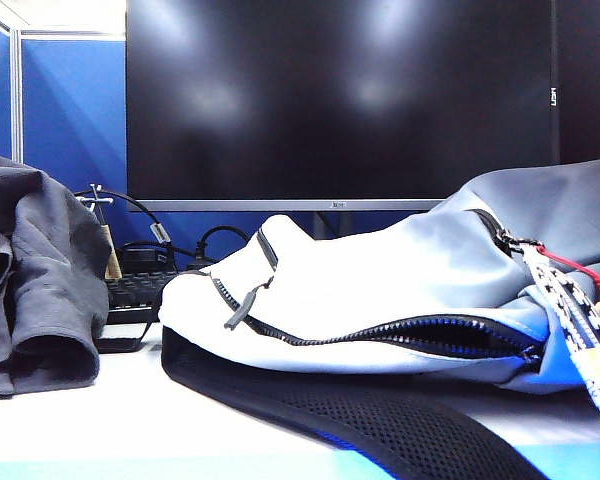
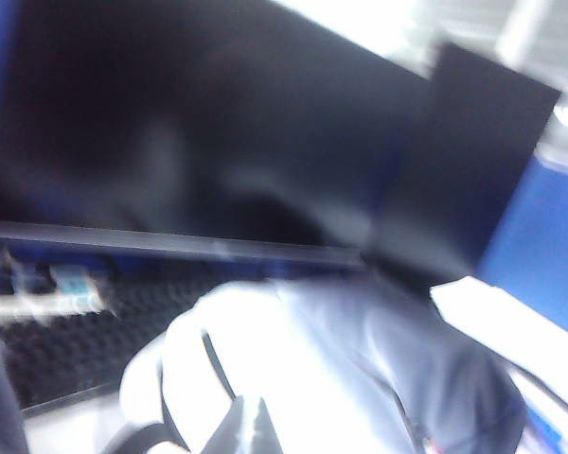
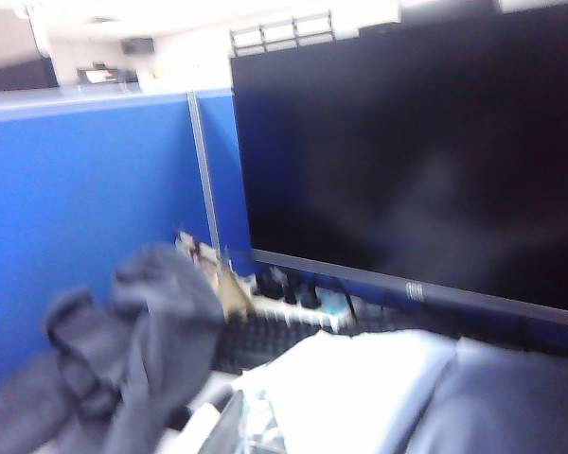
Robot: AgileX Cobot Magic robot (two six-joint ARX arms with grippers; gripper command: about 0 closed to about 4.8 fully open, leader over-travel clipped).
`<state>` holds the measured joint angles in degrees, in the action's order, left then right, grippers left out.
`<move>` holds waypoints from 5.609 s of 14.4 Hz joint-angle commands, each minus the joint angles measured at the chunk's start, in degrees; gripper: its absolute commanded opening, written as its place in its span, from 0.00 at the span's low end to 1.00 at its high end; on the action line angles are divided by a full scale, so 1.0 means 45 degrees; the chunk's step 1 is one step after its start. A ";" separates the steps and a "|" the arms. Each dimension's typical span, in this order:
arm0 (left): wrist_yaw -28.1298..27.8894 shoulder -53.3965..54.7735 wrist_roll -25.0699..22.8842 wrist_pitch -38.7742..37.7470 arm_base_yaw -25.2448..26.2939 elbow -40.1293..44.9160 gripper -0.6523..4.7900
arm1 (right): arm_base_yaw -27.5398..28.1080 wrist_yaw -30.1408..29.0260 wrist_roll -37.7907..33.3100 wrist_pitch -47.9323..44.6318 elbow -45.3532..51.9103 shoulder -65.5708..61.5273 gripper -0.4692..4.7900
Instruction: Take the gray clothes out of the backpack.
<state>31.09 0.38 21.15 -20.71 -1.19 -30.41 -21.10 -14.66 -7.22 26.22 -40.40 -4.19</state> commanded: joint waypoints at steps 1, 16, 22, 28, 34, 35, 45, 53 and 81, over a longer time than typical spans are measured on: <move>-0.1069 -0.0039 -0.1039 0.1064 0.0019 0.1253 0.11 | 0.0005 0.1064 0.0476 -0.0777 0.1928 0.0903 0.08; -0.3959 -0.0044 0.0058 0.2900 0.0044 0.4065 0.11 | -0.0058 0.1564 -0.1005 -0.1851 0.6256 0.0777 0.08; -0.4284 -0.0044 -0.1190 0.2807 0.0058 0.4104 0.11 | -0.0058 0.1564 -0.1005 -0.1855 0.6256 0.0777 0.08; -0.8281 -0.0044 -0.3036 0.3842 0.0063 0.5994 0.11 | -0.0058 0.1564 -0.1005 -0.1855 0.6256 0.0782 0.08; -0.7757 -0.0044 -0.3045 0.4517 0.0073 0.6664 0.11 | -0.0058 0.1569 -0.1005 -0.1855 0.6256 0.0782 0.08; -0.7757 -0.0044 -0.3075 0.4595 0.0083 0.6664 0.11 | -0.0058 0.1564 -0.1005 -0.1855 0.6256 0.0782 0.08; -0.7757 -0.0044 -0.3036 0.4425 0.0073 0.6664 0.11 | -0.0058 0.1564 -0.1005 -0.1855 0.6256 0.0782 0.08; -0.7757 -0.0044 -0.3036 0.4425 0.0073 0.6664 0.11 | 0.0690 0.2492 0.1112 -0.1797 0.6266 0.0903 0.08; -0.7757 -0.0044 -0.3036 0.4425 0.0068 0.6664 0.11 | 0.4590 0.4177 -0.0393 -0.6164 0.8971 0.0908 0.08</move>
<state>-4.01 0.32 7.49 -1.15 -0.95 -0.40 -0.40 4.10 -9.04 -0.58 -0.49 -0.19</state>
